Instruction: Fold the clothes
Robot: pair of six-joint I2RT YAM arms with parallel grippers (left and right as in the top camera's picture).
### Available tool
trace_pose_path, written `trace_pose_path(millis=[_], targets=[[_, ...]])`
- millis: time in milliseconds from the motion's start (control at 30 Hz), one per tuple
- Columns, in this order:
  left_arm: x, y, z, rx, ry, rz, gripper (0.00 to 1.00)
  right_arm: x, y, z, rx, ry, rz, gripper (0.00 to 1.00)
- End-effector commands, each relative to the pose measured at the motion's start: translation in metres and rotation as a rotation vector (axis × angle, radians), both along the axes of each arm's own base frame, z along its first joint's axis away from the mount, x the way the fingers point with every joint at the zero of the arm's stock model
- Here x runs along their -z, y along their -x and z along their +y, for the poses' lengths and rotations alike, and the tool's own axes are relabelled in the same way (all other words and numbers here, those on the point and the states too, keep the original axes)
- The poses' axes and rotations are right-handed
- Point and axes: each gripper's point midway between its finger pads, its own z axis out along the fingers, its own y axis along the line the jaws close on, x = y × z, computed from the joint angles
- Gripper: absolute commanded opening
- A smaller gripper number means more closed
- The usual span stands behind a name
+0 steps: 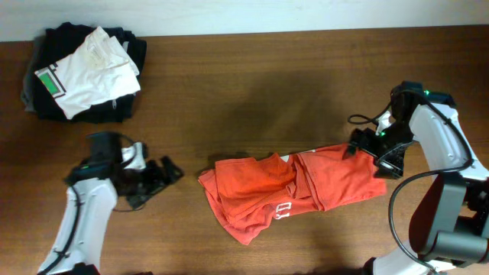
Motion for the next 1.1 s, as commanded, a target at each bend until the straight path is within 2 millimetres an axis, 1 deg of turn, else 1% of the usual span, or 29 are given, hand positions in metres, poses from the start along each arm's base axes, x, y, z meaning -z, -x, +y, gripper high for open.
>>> trace_pose_path(millis=[0,100,167,200,233,300,333,367,467,567,633,733,767,800,867,933,967,1033,1067], targets=[[0.007,0.012,-0.039,0.084,0.071,0.056,0.99,-0.004,0.005,-0.001,-0.015,0.014,0.020,0.98],[0.021,0.033,-0.060,0.119,0.077,0.139,0.99,-0.005,0.008,0.000,-0.022,0.010,0.029,0.98],[0.037,0.047,-0.070,0.127,0.078,0.194,0.99,-0.005,0.009,0.000,-0.022,0.010,0.032,0.98],[0.043,0.052,-0.073,0.129,0.078,0.206,0.99,-0.005,0.009,0.000,-0.021,0.010,0.032,0.98],[0.055,0.057,-0.079,0.145,0.081,0.206,0.99,-0.005,0.008,0.000,-0.019,0.010,0.029,0.98],[0.065,0.062,-0.094,0.169,0.136,0.197,0.99,-0.004,0.006,-0.001,-0.014,0.010,0.019,0.98],[0.066,0.063,-0.104,0.179,0.187,0.190,0.99,-0.004,0.005,-0.001,-0.014,0.010,0.016,0.98],[0.067,0.063,-0.109,0.183,0.211,0.189,0.99,-0.004,0.005,-0.001,-0.014,0.010,0.017,0.98],[0.073,0.065,-0.118,0.205,0.219,0.193,1.00,-0.004,0.005,-0.001,-0.014,0.010,0.017,0.98],[0.073,0.074,-0.131,0.247,0.240,0.216,0.99,-0.004,0.005,-0.001,-0.014,0.010,0.017,0.98],[0.076,0.080,-0.137,0.247,0.234,0.245,1.00,-0.004,0.005,-0.001,-0.014,0.010,0.017,0.98],[0.077,0.079,-0.143,0.260,0.237,0.233,0.99,-0.004,0.005,-0.001,-0.014,0.010,0.017,0.98],[0.077,0.078,-0.144,0.261,0.239,0.227,0.96,-0.004,0.005,-0.001,-0.014,0.010,0.017,0.98],[0.077,0.076,-0.144,0.261,0.236,0.220,0.76,-0.004,0.005,-0.001,-0.014,0.010,0.017,0.98],[0.079,0.073,-0.141,0.256,0.213,0.208,0.64,-0.004,0.005,-0.001,-0.014,0.010,0.017,0.98],[0.083,0.071,-0.136,0.245,0.179,0.200,0.43,-0.004,0.005,-0.001,-0.014,0.010,0.017,0.98],[0.085,0.069,-0.134,0.232,0.160,0.200,0.37,-0.004,0.005,-0.001,-0.014,0.010,0.017,0.98],[0.086,0.066,-0.131,0.226,0.139,0.189,0.16,-0.004,0.005,-0.001,-0.014,0.010,0.017,0.98],[0.086,0.064,-0.130,0.224,0.133,0.183,0.01,-0.004,0.005,-0.001,-0.014,0.010,0.017,0.98]])
